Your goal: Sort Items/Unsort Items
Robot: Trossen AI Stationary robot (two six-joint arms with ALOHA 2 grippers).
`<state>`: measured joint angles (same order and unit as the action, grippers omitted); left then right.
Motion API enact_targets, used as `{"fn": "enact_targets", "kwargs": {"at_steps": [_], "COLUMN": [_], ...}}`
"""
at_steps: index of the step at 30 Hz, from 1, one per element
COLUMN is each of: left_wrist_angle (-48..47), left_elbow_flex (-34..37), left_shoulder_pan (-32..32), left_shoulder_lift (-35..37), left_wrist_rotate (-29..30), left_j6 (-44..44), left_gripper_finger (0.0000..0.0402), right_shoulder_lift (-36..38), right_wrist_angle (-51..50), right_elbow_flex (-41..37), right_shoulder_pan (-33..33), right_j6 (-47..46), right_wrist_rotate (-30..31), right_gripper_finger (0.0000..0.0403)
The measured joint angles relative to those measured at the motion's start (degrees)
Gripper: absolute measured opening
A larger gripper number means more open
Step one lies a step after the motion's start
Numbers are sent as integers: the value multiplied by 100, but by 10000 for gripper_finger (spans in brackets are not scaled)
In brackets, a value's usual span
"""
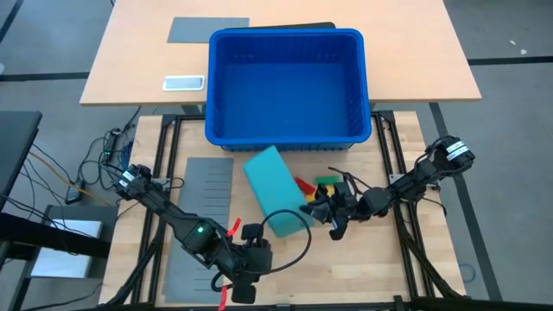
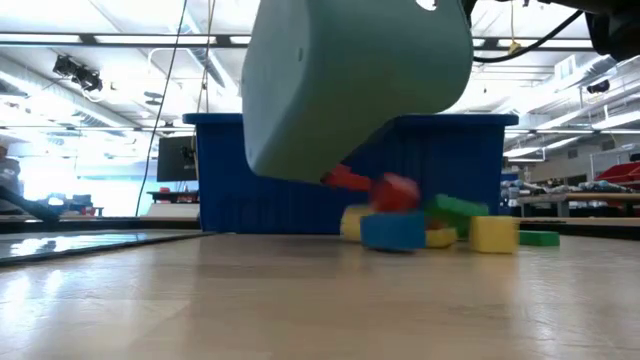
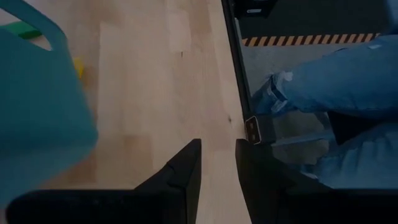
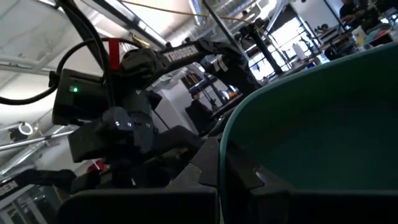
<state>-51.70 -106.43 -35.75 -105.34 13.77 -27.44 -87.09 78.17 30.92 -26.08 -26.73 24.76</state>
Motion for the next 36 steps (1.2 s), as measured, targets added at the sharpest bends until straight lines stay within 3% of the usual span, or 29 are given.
{"fn": "enact_targets", "kwargs": {"at_steps": [21, 27, 36], "left_wrist_angle": [1, 0, -15], "left_elbow_flex": [0, 0, 0], "left_shoulder_pan": [0, 1, -11], "left_shoulder_lift": [0, 0, 0], "left_wrist_rotate": [-101, -106, -217], "left_j6": [-13, -30, -116], "left_gripper_finger": [106, 106, 106], "right_shoulder_lift": [0, 2, 259], "right_wrist_angle": [-28, -280, -1105], "right_elbow_flex": [2, 2, 2], "right_shoulder_pan": [0, 25, 32], "right_j6": [-11, 151, -71], "right_wrist_rotate": [-92, -446, -1661], "right_gripper_finger": [0, 0, 0]}}
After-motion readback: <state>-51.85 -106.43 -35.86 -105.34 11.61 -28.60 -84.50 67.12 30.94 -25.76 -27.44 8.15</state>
